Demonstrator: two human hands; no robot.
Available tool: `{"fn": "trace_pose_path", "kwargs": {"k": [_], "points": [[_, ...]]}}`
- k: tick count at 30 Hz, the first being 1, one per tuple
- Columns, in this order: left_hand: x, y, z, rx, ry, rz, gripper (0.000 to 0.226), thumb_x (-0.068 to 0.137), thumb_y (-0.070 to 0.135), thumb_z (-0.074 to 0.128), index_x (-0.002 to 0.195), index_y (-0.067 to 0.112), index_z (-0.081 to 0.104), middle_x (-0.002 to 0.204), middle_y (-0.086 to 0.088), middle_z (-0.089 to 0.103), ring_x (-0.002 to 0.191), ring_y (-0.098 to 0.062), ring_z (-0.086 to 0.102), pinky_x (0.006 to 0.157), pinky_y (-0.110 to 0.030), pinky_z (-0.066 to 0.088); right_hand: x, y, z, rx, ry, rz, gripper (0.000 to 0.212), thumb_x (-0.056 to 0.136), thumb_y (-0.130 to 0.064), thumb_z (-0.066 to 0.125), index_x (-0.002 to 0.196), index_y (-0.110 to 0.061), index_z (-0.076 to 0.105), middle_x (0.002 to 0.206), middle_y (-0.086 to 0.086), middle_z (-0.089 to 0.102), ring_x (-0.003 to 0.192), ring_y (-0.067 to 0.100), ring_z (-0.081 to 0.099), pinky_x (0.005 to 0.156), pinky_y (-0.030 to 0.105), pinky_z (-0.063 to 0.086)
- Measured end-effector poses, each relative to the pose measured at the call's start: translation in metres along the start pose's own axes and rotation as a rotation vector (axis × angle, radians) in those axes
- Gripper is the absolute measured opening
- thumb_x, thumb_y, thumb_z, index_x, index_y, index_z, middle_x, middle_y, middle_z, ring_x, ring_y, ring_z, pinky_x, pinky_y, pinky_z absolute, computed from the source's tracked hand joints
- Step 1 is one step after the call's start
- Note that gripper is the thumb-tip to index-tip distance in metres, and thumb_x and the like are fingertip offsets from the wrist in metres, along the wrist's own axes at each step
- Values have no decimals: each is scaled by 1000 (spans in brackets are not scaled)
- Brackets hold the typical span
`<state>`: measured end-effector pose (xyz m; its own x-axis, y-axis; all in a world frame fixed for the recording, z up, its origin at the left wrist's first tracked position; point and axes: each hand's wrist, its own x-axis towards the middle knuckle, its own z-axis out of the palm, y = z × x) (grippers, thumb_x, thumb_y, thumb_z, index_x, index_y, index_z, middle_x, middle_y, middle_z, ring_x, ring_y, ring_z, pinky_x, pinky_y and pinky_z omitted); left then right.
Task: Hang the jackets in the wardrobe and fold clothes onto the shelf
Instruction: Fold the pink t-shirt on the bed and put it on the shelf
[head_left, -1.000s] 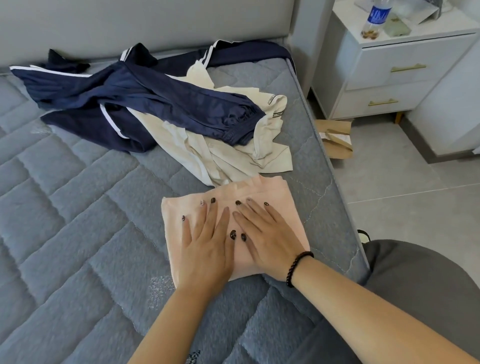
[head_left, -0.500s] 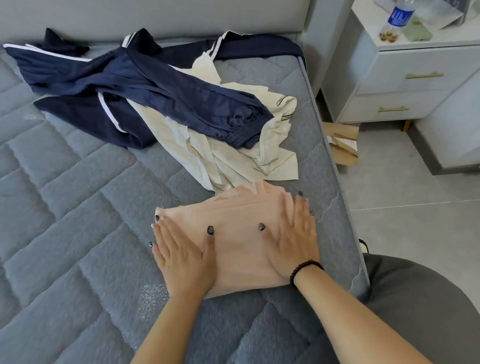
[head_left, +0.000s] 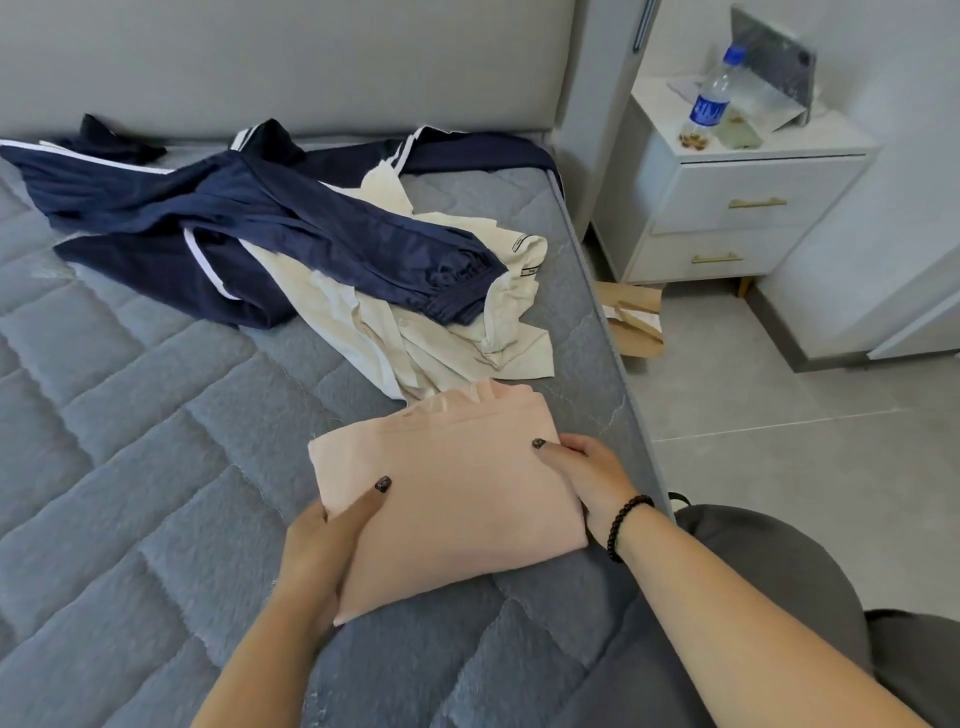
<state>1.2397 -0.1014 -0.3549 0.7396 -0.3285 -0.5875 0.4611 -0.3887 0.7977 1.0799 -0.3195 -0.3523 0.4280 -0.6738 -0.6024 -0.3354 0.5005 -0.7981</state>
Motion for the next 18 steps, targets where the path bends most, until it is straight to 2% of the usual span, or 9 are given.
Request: {"fn": "trace_pose_path", "kwargs": {"k": [2,5,9,12,15,18], "points": [[-7,-2,1,-147,-186,-64,45,73,40,80,107,14,67,93,-7,77,81,-26,74,60,-35,58,-6,-8,-6,87,-66,130,30,79,-21,76,101,-2,68,90,11,75,77,23,71,67,33,57],[-24,-9,18,-148,-312,-6,43,82,37,71,118,14,62,104,-7,75,93,-25,73,68,-36,59,-18,-22,-21,-80,-158,209,36,73,-25,81,101,-4,70,93,11,75,85,25,71,70,31,56],[-49,-4,50,-104,-382,147,43,81,45,69,117,23,61,106,4,75,97,-15,71,74,-31,57,-39,-43,-63,-123,-64,61,28,75,-19,79,98,-7,71,93,9,75,85,24,71,77,34,55],[-67,17,78,-95,-485,262,36,87,40,67,119,25,62,112,5,73,102,-13,70,73,-25,57,-64,-60,-104,-50,1,-48,23,78,-18,76,98,-8,70,91,7,75,79,22,73,66,30,55],[-83,44,107,-118,-578,316,40,86,40,67,121,23,62,114,3,72,104,-15,69,81,-33,54,-96,-73,-145,6,75,-110,21,81,-19,73,98,-8,69,90,8,75,77,21,73,58,28,55],[-106,69,143,-114,-647,359,31,91,36,64,118,22,62,110,1,73,102,-18,70,80,-35,55,-131,-84,-188,50,151,-192,23,83,-17,71,103,-7,68,97,10,74,84,25,72,64,31,56]]}}
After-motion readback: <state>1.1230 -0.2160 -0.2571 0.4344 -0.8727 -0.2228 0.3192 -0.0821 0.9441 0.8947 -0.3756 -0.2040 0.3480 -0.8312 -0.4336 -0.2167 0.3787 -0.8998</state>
